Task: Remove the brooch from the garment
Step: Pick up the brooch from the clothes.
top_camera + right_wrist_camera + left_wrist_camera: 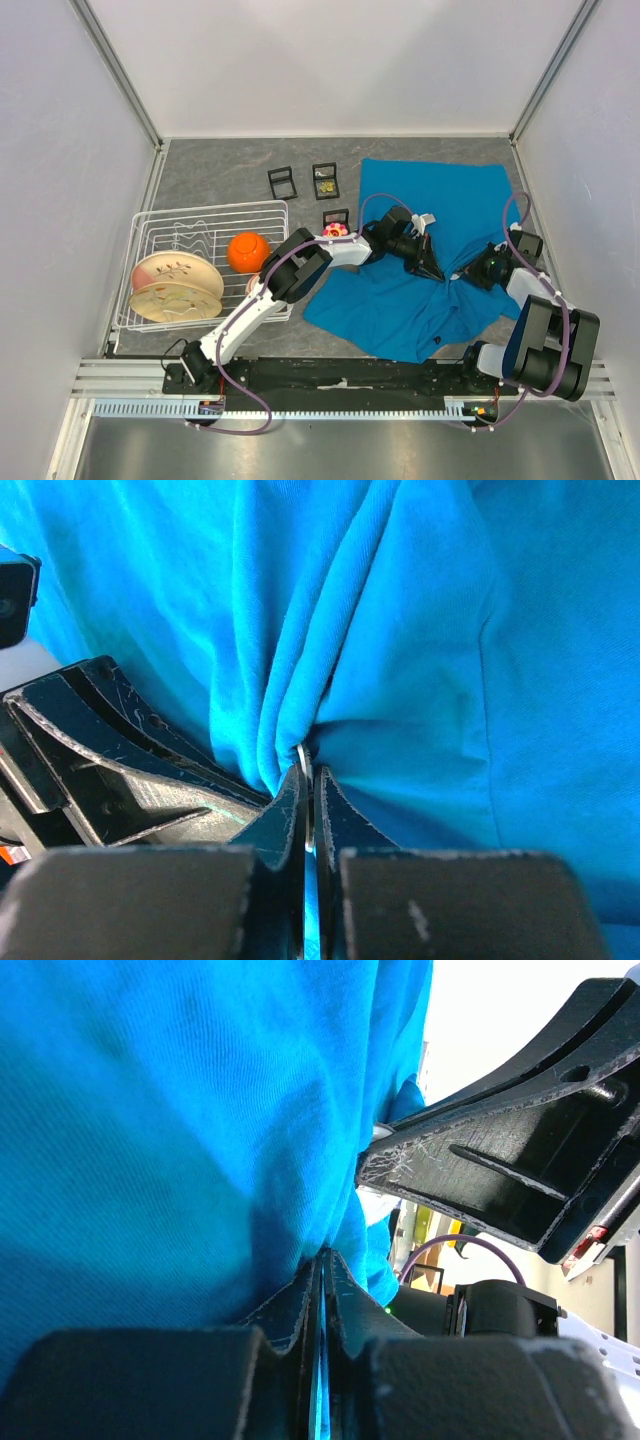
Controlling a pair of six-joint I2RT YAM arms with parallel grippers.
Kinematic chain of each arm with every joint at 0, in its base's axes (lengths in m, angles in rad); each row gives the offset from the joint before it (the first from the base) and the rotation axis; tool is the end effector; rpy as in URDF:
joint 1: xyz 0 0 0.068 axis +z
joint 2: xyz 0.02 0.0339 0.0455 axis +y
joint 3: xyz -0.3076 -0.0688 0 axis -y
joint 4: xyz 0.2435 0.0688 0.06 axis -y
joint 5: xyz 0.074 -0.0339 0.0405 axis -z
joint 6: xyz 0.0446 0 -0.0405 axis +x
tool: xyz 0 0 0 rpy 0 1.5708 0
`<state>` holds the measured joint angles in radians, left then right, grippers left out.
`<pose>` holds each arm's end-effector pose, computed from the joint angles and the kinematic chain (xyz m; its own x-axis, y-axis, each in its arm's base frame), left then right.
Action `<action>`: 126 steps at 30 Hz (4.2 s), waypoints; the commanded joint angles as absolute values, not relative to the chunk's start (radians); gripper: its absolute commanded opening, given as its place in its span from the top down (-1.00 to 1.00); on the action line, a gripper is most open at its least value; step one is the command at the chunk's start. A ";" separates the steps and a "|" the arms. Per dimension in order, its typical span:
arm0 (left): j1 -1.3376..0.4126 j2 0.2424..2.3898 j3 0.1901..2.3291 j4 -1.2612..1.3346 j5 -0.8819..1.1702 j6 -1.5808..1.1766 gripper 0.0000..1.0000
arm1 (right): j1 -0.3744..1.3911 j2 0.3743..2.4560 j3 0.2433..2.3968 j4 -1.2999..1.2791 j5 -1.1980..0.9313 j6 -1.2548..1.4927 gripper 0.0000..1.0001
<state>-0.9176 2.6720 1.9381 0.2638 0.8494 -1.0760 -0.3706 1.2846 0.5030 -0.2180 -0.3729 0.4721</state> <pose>0.3426 -0.5028 0.0873 -0.9503 0.2855 -0.1240 0.2000 0.2547 -0.9461 0.2023 -0.0612 0.1825 -0.6285 0.6985 -0.3421 0.4935 0.6981 0.5188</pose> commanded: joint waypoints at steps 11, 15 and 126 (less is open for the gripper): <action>-0.914 2.684 1.959 0.273 0.888 -1.052 0.81 | -0.367 1.247 0.528 -0.248 -0.341 0.486 0.14; -0.914 2.684 1.959 0.273 0.890 -1.054 0.81 | -0.368 1.221 0.540 -0.268 -0.351 0.480 -0.06; -0.996 2.652 2.236 -0.103 0.627 -0.779 0.56 | -0.344 1.266 0.583 -0.308 -0.380 0.468 1.00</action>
